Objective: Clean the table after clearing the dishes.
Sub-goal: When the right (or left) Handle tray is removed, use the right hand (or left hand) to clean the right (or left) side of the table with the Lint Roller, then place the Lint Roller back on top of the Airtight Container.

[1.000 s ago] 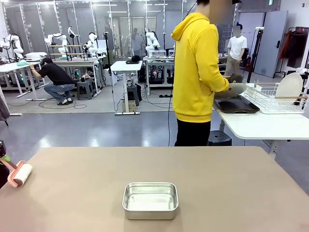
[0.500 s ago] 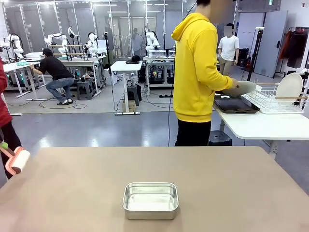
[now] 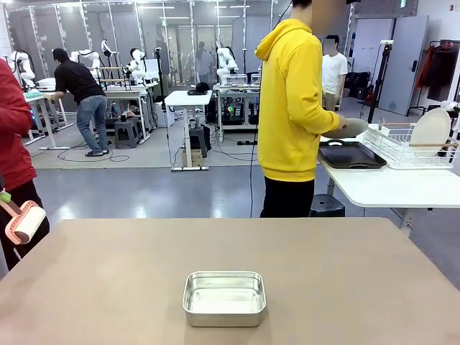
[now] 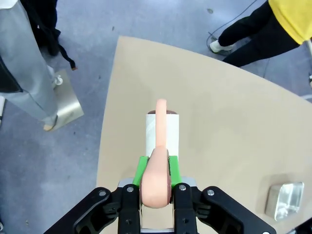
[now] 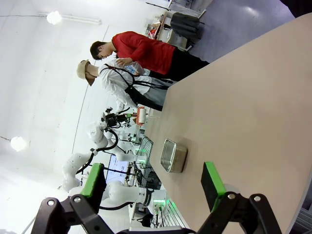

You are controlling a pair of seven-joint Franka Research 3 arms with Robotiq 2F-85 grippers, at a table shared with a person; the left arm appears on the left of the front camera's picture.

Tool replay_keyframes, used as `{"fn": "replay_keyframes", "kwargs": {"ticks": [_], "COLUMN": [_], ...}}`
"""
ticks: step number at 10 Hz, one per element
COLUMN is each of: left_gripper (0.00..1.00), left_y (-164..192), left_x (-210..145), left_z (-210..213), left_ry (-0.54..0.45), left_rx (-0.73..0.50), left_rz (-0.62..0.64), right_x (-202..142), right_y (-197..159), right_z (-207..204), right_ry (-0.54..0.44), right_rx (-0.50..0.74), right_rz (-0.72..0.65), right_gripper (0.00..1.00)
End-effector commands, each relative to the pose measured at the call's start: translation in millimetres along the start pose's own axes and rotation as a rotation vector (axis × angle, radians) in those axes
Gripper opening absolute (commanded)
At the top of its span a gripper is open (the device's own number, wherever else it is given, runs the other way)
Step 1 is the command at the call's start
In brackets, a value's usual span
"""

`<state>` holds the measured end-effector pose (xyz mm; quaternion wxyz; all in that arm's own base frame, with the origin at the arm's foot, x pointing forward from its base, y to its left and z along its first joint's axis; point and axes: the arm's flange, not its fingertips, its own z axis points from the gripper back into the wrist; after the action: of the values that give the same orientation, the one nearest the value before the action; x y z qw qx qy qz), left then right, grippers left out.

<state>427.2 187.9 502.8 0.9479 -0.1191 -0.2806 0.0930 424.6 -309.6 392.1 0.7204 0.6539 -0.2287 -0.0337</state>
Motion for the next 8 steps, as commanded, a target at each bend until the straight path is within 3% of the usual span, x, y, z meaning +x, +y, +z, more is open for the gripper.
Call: {"fn": "replay_keyframes", "kwargs": {"ticks": [1,8], "left_gripper": [0.21,0.21], "left_y": [9.8,9.8], "left_x": [-1.6,-1.6], "left_z": [-0.7,-0.7], "left_ry": [-0.014,-0.014], "left_rx": [0.003,0.003], "left_rz": [0.01,0.01], "right_x": [-1.2,-1.2], "right_y": [3.9,3.9], "right_z": [-0.2,-0.2], "right_ry": [0.014,0.014], "right_rx": [-0.005,-0.005], "right_rz": [0.0,0.0], "right_gripper": [1.0,1.0]}}
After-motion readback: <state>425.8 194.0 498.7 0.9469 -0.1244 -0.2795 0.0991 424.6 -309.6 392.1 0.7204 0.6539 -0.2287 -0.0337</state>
